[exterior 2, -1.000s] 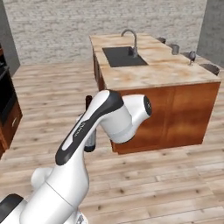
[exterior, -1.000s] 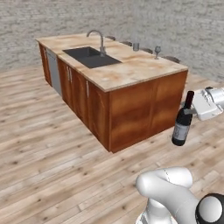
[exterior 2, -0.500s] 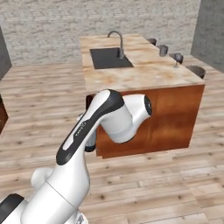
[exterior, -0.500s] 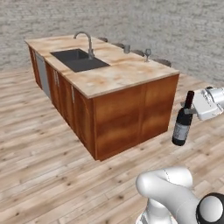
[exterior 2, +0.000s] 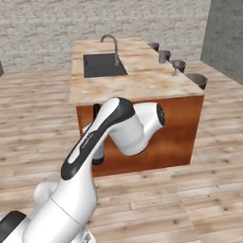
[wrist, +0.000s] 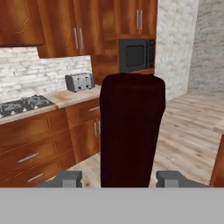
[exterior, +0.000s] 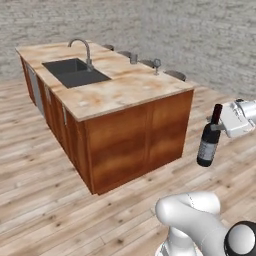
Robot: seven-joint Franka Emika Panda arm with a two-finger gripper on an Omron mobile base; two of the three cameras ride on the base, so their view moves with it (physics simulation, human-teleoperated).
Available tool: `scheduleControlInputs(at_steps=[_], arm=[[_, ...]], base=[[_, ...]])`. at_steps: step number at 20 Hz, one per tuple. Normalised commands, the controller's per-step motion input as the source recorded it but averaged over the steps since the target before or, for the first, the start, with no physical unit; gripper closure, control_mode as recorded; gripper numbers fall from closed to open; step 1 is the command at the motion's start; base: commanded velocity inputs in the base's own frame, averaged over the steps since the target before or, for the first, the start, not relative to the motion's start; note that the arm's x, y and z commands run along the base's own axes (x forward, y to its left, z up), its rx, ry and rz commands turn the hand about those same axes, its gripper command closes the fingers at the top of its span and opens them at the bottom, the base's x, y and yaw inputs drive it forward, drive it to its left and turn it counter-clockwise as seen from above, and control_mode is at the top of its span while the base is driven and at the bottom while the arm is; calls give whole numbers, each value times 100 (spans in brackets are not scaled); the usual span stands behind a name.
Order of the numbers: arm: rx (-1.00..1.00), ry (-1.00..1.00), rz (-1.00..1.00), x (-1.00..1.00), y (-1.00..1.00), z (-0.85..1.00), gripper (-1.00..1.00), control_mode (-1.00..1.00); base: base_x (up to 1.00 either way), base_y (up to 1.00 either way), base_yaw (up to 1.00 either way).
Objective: There is a wine glass and glass cup on the dining counter. Place the wine bottle next to the wine glass and the juice bottle next to the glass cup.
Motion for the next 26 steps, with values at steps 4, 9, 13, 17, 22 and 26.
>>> scheduleControlInputs(at_steps=[4,9,13,17,22,26], arm=[[0,0,0,0,0,0,100,100],[0,0,0,0,0,0,100,100],[0,0,0,0,0,0,100,100],[0,0,0,0,0,0,100,100],[0,0,0,0,0,0,100,100],[0,0,0,0,0,0,100,100]], base=[[64,-46,0],[68,-45,0],[62,-51,0],[55,-54,0],[50,-55,1],[50,-52,5]])
